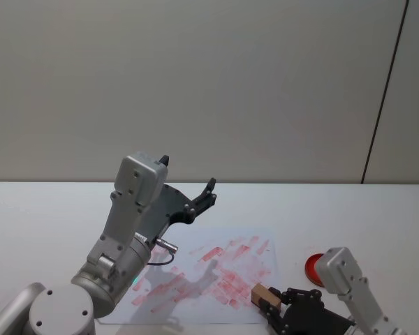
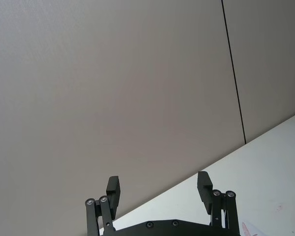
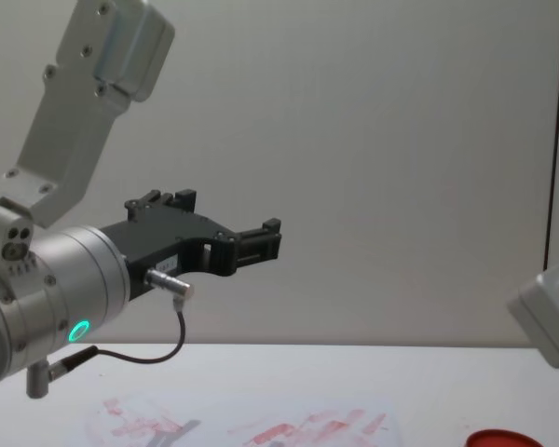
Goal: Use the one hand to pick up the stamp and affix it onto the A4 paper.
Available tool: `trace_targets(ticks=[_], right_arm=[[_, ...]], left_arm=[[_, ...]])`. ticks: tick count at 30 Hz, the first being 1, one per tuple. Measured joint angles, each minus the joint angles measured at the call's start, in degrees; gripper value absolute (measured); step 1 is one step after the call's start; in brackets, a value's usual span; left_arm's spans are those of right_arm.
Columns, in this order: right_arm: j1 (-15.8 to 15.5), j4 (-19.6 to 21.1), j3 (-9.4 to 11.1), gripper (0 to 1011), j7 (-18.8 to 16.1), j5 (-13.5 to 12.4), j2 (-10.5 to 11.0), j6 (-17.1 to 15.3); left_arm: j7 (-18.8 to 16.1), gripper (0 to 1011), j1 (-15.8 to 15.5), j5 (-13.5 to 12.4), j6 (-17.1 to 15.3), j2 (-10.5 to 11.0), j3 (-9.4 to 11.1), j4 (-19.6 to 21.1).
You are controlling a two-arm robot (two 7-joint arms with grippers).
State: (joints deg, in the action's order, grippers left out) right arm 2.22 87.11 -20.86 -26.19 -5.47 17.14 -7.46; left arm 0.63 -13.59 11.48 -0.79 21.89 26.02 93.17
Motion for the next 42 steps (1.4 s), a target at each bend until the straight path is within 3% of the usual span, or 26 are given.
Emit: trace_targets(ticks=[9,25,42], right_arm=[[-0.2,0.8,0.1,216,0.4,-1.4,0.2,-0.2],[0.6,4.1,3.2,216,5.1,-7.4,1.5,2.4],[1.5,1.8,5.8,216,8.3,-8.4,3.2,2.3]], left_arm=[[0.0,1002,0.0,0.0,0.0,0.0,0.0,0.0],[0.0,1002,0.0,0.0,0.0,0.0,0.0,0.0],[0.0,1003,0.0,0.0,0.0,0.0,0.0,0.0]])
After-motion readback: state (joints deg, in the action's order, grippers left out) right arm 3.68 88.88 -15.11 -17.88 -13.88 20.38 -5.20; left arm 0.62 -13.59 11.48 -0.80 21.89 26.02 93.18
